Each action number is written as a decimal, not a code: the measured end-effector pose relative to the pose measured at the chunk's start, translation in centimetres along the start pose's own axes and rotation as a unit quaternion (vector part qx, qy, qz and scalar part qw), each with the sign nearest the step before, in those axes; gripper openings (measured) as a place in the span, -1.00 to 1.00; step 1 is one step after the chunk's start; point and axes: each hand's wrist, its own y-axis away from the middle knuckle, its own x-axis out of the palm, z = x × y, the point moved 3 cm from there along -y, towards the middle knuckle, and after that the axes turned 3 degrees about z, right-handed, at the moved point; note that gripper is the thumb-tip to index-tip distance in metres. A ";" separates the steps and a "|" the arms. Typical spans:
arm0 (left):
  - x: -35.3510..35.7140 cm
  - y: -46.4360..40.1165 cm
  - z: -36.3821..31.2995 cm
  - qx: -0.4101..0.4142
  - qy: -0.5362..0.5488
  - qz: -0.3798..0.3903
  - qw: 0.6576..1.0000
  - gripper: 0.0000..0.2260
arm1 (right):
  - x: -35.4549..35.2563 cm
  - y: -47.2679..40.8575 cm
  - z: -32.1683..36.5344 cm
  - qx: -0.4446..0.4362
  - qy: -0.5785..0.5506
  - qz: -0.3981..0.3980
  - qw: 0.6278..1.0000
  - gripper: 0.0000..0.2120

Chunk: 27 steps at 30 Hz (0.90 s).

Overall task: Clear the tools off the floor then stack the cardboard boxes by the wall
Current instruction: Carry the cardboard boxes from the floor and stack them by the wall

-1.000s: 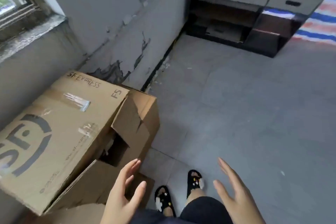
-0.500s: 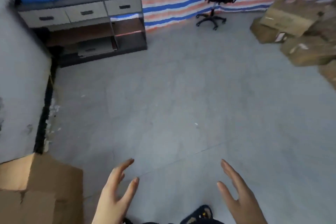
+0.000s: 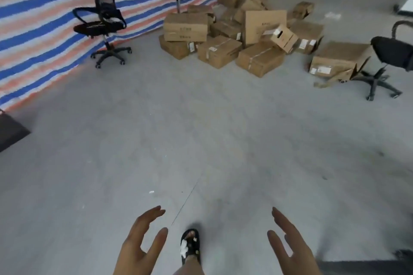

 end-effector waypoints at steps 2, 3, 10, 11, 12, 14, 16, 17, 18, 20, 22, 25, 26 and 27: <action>2.4 -3.4 -0.7 0.012 0.003 0.021 1.000 -0.70 | -1.4 -1.7 -0.8 0.006 -0.008 -0.049 0.999 -0.45; 3.6 -5.2 -0.9 0.014 0.007 0.031 0.999 -0.71 | -1.9 -2.9 -1.2 0.010 -0.014 -0.069 0.997 -0.42; 12.4 -20.8 -2.1 0.039 0.020 0.085 0.995 -0.60 | -6.1 -16.8 -0.8 0.018 0.006 -0.132 0.991 -0.44; 13.8 -23.5 -2.6 0.037 0.029 0.097 0.994 -0.57 | -7.0 -19.0 -0.5 0.019 0.010 -0.139 0.990 -0.51; 15.1 -26.3 -3.4 0.035 0.039 0.105 0.993 -0.53 | -8.0 -21.2 0.0 0.013 0.008 -0.150 0.989 -0.59; 17.4 -31.3 -5.7 0.038 0.057 0.119 0.990 -0.58 | -9.8 -25.5 0.7 0.002 0.007 -0.179 0.984 -0.67; 19.1 -35.7 -7.6 0.039 0.072 0.130 0.988 -0.75 | -11.3 -29.4 0.9 0.011 0.003 -0.194 0.981 -0.59; 19.8 -37.6 -7.9 0.041 0.077 0.131 0.987 -0.73 | -11.9 -31.1 0.9 0.022 0.008 -0.191 0.981 -0.54; 20.6 -39.4 -8.0 0.040 0.079 0.136 0.987 -0.74 | -12.4 -32.7 0.9 0.033 0.012 -0.187 0.982 -0.52; 22.4 -42.5 -8.5 0.026 0.083 0.149 0.985 -0.73 | -13.3 -35.8 0.5 0.050 0.012 -0.191 0.980 -0.52; 24.0 -45.5 -9.3 0.024 0.082 0.153 0.984 -0.72 | -14.0 -38.9 0.2 0.063 0.009 -0.195 0.979 -0.53; 27.0 -50.9 -10.0 0.011 0.081 0.151 0.985 -0.73 | -15.4 -44.4 -0.3 0.076 0.010 -0.213 0.974 -0.53; 28.2 -52.8 -10.2 0.009 0.082 0.152 0.985 -0.73 | -16.0 -46.5 -0.4 0.077 0.012 -0.217 0.973 -0.53; 29.6 -54.8 -10.6 0.008 0.084 0.156 0.984 -0.73 | -16.6 -48.7 -0.6 0.075 0.014 -0.221 0.972 -0.53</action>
